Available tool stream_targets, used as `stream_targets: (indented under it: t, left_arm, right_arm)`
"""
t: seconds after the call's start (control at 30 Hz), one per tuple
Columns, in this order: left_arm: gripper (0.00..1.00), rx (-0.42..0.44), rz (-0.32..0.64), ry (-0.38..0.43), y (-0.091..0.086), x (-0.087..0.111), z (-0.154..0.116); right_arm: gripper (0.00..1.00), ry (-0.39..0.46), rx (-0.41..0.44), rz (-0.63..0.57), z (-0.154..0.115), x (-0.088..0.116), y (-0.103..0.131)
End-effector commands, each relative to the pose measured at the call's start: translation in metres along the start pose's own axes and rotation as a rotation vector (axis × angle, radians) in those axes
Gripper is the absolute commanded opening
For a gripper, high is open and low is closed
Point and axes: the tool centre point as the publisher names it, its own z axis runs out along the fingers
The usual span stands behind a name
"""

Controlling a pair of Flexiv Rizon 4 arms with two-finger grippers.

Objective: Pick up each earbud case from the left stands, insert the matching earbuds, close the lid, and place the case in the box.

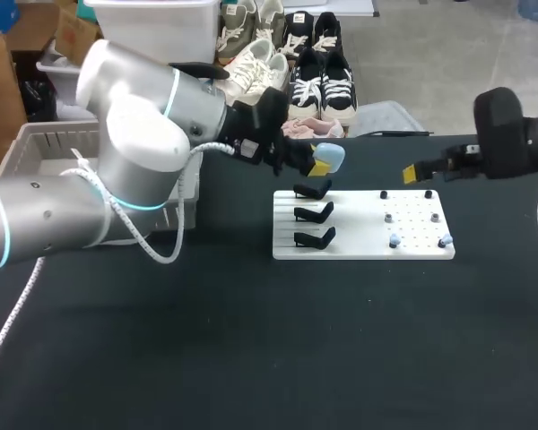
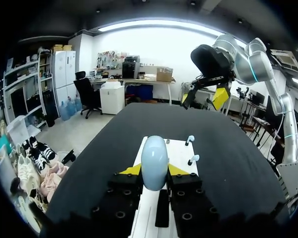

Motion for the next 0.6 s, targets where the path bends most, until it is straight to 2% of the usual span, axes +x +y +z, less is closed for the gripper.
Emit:
stream_targets:
  t: [0.03, 0.6]
  left_arm:
    - [0.00, 0.011, 0.010, 0.012, 0.000, -0.006, 0.006]
    - [0.00, 0.066, 0.066, 0.008, -0.023, -0.022, 0.016]
  right_arm:
    - [1.00, 0.013, -0.110, -0.008, 0.016, -0.007, 0.002]
    - [1.00, 0.048, -0.143, -0.037, 0.038, -0.017, 0.010]
